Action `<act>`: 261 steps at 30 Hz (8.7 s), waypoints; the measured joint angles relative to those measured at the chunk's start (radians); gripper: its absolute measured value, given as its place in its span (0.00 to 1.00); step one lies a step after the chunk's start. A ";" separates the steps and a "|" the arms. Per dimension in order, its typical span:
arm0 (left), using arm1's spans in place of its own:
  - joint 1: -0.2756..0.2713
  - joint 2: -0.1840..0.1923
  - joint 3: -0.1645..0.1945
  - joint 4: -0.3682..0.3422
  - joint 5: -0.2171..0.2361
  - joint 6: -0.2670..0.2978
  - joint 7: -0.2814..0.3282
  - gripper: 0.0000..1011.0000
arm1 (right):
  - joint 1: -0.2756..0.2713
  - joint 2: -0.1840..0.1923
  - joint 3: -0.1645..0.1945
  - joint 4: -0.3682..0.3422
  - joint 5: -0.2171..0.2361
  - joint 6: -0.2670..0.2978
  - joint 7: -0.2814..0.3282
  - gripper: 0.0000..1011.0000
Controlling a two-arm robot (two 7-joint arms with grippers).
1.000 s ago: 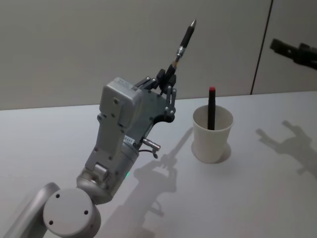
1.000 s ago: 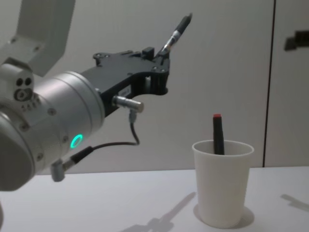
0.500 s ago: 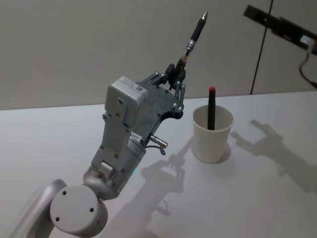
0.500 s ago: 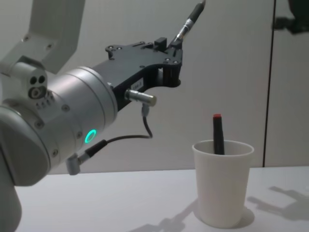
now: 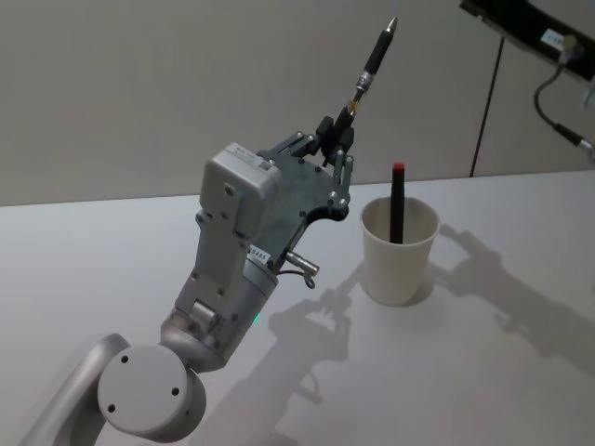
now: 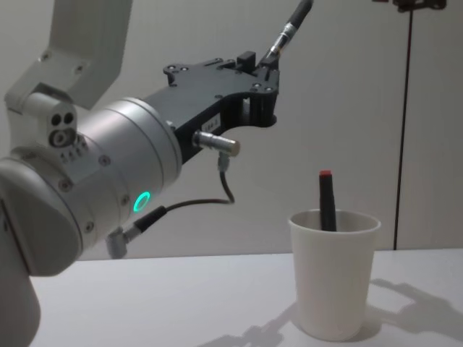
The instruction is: Place the pen into the pen holder.
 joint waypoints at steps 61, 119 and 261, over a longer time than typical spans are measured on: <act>-0.003 -0.003 0.001 0.004 0.000 -0.007 -0.004 0.18 | 0.039 -0.056 -0.181 0.141 -0.060 -0.029 0.093 0.99; -0.003 -0.003 0.001 0.004 0.000 -0.007 -0.004 0.18 | -0.035 -0.032 -0.202 0.143 0.237 -0.185 0.047 0.99; -0.003 -0.003 0.001 0.004 0.000 -0.007 -0.004 0.99 | 0.055 0.135 -0.156 0.037 0.016 -0.057 -0.035 0.13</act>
